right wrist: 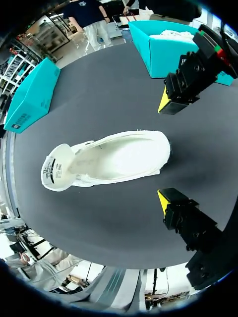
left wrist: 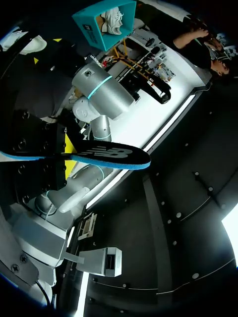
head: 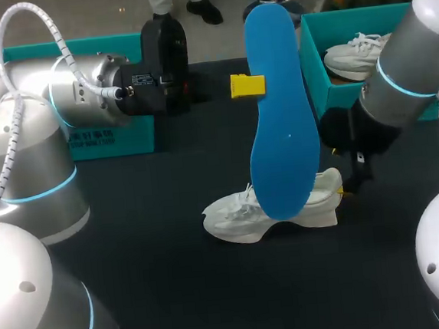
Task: Take the shoe out of the shoebox, open the shoe tongue, remove and reinsert the insole, then place the shoe into the shoebox
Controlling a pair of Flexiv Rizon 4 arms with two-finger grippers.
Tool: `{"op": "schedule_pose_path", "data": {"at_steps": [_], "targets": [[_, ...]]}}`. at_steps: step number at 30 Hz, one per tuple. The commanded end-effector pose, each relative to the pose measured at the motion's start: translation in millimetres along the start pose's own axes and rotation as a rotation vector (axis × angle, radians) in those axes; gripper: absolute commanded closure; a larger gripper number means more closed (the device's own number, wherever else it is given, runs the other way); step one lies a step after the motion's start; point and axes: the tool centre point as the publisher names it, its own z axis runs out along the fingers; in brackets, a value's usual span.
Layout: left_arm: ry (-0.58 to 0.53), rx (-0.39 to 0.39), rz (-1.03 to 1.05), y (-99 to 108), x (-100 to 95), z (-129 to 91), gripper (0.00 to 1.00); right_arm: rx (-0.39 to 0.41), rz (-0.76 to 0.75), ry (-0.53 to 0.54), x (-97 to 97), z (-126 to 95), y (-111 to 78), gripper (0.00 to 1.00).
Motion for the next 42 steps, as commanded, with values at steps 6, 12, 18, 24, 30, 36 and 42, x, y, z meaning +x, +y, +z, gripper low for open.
{"op": "schedule_pose_path", "data": {"at_steps": [6, 12, 18, 24, 30, 36, 42], "targets": [[0.000, 0.001, 0.001, 0.6, 0.5, 0.2, 1.00, 0.110, -0.010, -0.002, -5.6, -0.5, 4.4, 0.00], [0.000, 0.001, 0.001, 0.6, 0.5, 0.2, 1.00, 0.137, -0.029, 0.001, -8.6, -5.2, 5.9, 0.00], [0.000, 0.001, 0.001, 0.6, 0.5, 0.2, 1.00, 0.127, -0.031, 0.014, -10.1, -4.7, 7.0, 0.00], [0.000, 0.001, 0.001, 0.6, 0.5, 0.2, 1.00, 0.114, -0.033, 0.021, -10.3, -4.2, 6.9, 0.00], [0.000, 0.001, 0.001, 0.6, 0.5, 0.2, 1.00, 0.114, -0.033, 0.021, -10.3, -4.2, 6.9, 0.00], [0.000, 0.001, 0.001, 0.6, 0.5, 0.2, 1.00, 0.114, -0.033, 0.021, -10.3, -4.2, 6.9, 0.00], [0.000, 0.001, 0.001, 0.6, 0.5, 0.2, 1.00, 0.114, -0.033, 0.021, -10.3, -4.2, 6.9, 0.00]]}}
